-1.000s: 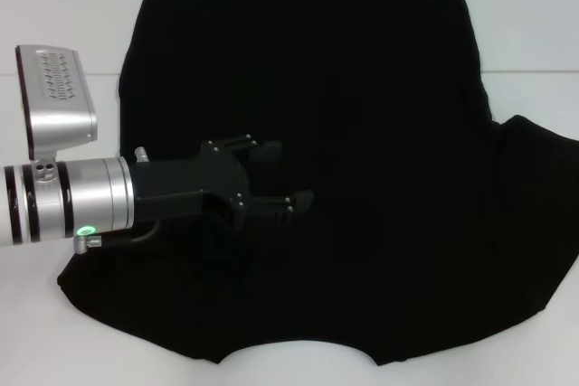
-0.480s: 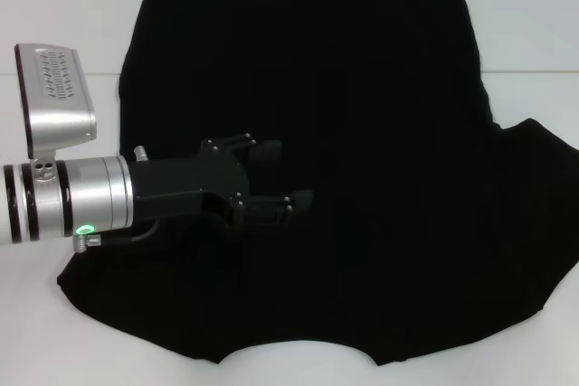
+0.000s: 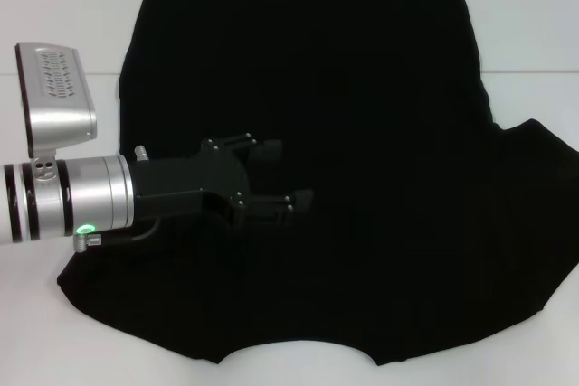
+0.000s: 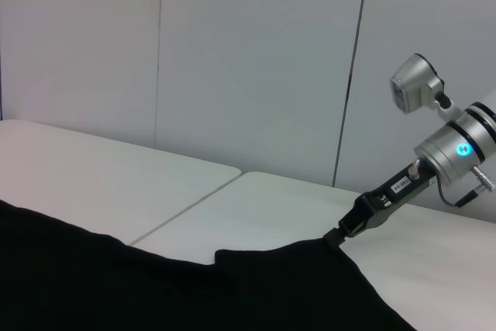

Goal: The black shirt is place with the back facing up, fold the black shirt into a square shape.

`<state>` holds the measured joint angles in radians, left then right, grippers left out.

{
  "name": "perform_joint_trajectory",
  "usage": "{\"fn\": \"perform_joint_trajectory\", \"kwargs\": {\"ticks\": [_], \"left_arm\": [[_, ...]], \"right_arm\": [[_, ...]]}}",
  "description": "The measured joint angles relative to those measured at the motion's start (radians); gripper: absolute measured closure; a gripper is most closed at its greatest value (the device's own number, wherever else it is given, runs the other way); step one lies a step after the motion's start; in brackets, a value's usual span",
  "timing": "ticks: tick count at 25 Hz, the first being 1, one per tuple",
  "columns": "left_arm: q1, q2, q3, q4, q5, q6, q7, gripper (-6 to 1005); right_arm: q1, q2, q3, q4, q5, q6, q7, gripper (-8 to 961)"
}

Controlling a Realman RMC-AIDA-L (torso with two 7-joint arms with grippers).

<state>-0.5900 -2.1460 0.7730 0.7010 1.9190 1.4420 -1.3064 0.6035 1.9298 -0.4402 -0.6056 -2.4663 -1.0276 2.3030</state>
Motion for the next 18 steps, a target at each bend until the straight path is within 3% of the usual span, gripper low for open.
{"fn": "perform_joint_trajectory", "kwargs": {"ticks": [8,18], "left_arm": [[-0.003,0.0,0.0,0.001,0.0,0.0,-0.008,114],[-0.007,0.005,0.0,0.003,0.0,-0.004,-0.023,113]], "right_arm": [[0.026,0.002,-0.011,0.002,0.051,-0.01,-0.005,932],[0.117,0.039,-0.099,-0.002,0.06,-0.037,-0.041,929]]}}
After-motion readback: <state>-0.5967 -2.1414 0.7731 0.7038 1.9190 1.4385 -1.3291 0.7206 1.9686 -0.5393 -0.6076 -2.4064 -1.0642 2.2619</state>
